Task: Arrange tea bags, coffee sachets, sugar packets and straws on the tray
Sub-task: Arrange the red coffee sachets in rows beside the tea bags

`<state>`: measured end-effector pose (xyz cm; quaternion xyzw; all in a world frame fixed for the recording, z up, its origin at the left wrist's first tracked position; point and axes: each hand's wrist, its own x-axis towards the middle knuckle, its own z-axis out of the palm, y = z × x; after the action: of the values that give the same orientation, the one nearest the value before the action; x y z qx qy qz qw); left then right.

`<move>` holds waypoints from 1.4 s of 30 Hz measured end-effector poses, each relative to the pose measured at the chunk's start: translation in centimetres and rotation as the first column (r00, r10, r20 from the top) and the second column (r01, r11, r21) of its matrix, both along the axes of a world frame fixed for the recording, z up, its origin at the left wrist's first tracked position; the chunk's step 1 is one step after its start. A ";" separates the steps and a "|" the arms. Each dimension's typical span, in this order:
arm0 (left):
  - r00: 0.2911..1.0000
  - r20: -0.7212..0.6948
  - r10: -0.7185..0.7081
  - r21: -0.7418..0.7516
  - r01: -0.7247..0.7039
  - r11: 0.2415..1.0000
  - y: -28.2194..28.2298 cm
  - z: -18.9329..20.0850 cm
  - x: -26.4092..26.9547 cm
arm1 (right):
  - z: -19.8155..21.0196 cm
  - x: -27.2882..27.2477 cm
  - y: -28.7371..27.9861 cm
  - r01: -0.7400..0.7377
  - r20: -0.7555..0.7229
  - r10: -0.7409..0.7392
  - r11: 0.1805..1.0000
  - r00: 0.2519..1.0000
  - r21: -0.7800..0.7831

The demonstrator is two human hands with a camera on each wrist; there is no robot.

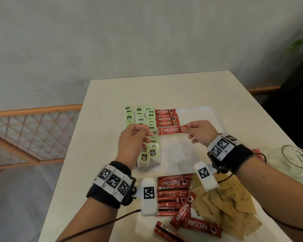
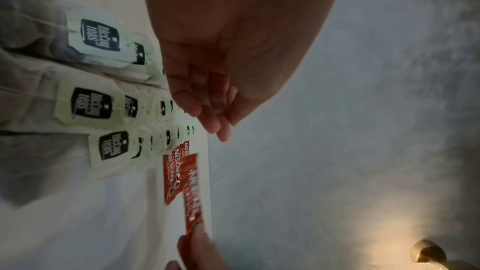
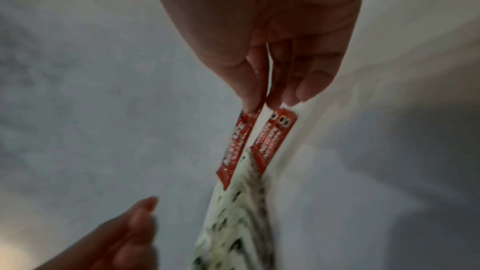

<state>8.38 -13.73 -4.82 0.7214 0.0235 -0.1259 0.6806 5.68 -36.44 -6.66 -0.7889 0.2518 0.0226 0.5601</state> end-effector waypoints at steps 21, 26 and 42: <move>0.999 -0.042 0.000 -0.027 -0.001 1.000 0.4 -1.4 0.9 | -2.6 6.5 -0.7 0.057 -0.221 -0.095 0.983 0.971 -0.172; 1.000 0.022 -0.013 -0.001 0.013 1.000 0.8 0.0 0.6 | -1.9 5.5 -0.5 0.030 -0.195 -0.071 0.978 0.978 -0.207; 0.680 0.047 -0.732 0.659 0.529 0.534 3.3 -0.4 -9.7 | -0.3 -14.6 3.7 -0.433 -0.071 0.429 0.871 0.901 -0.234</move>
<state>-1.29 -10.40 -5.18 0.8639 -0.3140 -0.2339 0.3169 -8.88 -32.71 -6.96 -0.8877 0.0752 0.1221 0.4374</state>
